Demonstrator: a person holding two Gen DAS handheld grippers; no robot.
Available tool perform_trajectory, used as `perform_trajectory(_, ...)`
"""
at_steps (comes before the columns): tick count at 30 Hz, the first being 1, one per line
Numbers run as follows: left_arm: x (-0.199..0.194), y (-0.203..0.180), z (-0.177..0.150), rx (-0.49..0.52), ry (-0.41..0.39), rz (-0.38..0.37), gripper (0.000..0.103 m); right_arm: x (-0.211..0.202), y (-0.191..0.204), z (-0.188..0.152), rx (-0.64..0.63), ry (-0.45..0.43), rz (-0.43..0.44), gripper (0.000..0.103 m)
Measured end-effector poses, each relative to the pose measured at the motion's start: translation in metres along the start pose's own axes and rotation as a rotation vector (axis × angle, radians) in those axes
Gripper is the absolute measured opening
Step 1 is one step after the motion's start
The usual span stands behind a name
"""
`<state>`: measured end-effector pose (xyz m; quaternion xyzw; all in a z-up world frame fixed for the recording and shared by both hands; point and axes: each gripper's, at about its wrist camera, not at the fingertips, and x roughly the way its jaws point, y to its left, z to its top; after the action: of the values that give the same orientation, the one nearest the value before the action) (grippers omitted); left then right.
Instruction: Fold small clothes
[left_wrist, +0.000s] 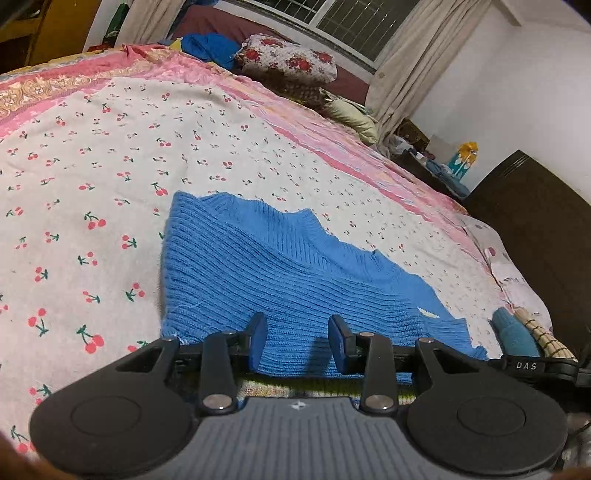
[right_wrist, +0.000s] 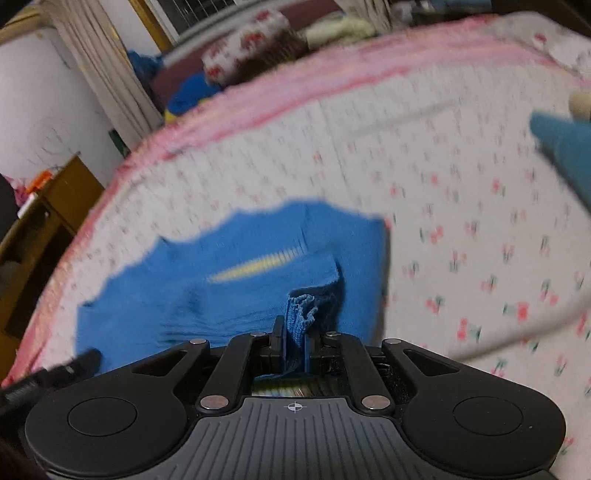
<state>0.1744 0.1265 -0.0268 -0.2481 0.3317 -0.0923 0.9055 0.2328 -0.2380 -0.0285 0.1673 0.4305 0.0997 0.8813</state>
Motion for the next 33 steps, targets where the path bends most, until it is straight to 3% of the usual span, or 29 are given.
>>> perform_trajectory(5,-0.001,0.002,0.002,-0.009,-0.003,-0.002,0.041,-0.008,0.005,0.006,-0.011,-0.034,0.007,0.017)
perform_trajectory(9,-0.001,0.002,0.003,-0.005,-0.003,-0.001,0.041,-0.007,-0.001,0.012,0.018,-0.03,0.033,0.03)
perform_trajectory(12,-0.001,0.002,0.003,-0.002,-0.005,0.002,0.041,0.0,-0.006,0.014,0.035,-0.014,0.033,0.029)
perform_trajectory(15,-0.003,0.002,0.004,0.0,-0.026,0.008,0.041,0.003,-0.003,0.018,0.024,-0.019,0.007,0.009)
perform_trajectory(20,-0.004,0.0,0.007,0.022,-0.051,0.029,0.041,-0.012,0.004,0.024,-0.031,-0.112,0.002,0.008)
perform_trajectory(25,0.001,0.004,0.005,0.016,-0.015,0.052,0.041,0.011,-0.001,0.023,-0.074,-0.037,-0.086,0.01)
perform_trajectory(33,-0.009,0.003,0.011,0.015,-0.061,0.055,0.041,-0.018,0.007,0.022,-0.133,-0.114,-0.118,0.016)
